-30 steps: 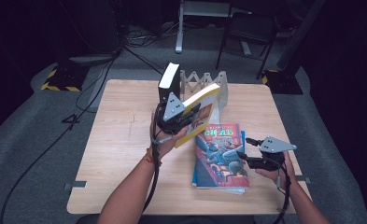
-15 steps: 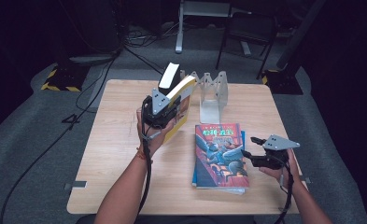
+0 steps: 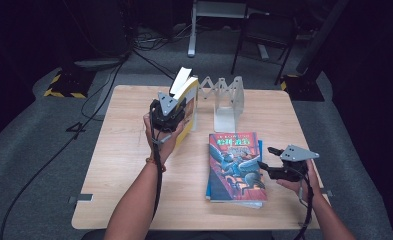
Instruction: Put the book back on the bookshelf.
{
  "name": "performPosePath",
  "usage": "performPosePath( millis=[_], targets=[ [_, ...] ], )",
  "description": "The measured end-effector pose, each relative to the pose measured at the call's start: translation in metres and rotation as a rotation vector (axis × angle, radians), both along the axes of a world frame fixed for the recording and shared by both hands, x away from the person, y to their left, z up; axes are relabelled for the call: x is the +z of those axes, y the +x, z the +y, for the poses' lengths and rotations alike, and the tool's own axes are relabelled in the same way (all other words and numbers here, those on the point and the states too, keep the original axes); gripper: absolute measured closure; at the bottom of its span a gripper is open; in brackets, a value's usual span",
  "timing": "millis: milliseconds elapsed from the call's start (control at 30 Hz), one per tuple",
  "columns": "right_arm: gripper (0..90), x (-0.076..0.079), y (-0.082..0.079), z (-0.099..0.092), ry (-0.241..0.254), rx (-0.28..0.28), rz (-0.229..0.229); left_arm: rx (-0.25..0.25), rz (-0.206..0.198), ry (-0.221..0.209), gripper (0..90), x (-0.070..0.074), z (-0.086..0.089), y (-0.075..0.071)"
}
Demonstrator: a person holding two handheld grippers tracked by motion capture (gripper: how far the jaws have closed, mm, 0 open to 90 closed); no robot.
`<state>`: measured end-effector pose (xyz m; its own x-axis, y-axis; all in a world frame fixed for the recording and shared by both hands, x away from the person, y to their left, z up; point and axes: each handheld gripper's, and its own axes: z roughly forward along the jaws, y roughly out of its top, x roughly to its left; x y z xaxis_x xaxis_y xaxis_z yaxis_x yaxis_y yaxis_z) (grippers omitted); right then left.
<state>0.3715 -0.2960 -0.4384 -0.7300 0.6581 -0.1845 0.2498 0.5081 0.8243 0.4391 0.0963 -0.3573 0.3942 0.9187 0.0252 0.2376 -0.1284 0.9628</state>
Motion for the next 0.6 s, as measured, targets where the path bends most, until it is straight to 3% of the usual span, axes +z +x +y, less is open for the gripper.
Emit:
performPosePath(
  millis=[367, 600],
  targets=[
    [35.4, -0.002, 0.000, 0.001, -0.013, 0.008, 0.006, 0.027, -0.003, 0.025, 74.1, -0.012, -0.019, 0.024],
    [35.4, -0.003, 0.000, 0.002, -0.020, 0.009, 0.006, 0.028, 0.006, 0.023, 74.0, -0.019, -0.024, 0.028]
  ],
)
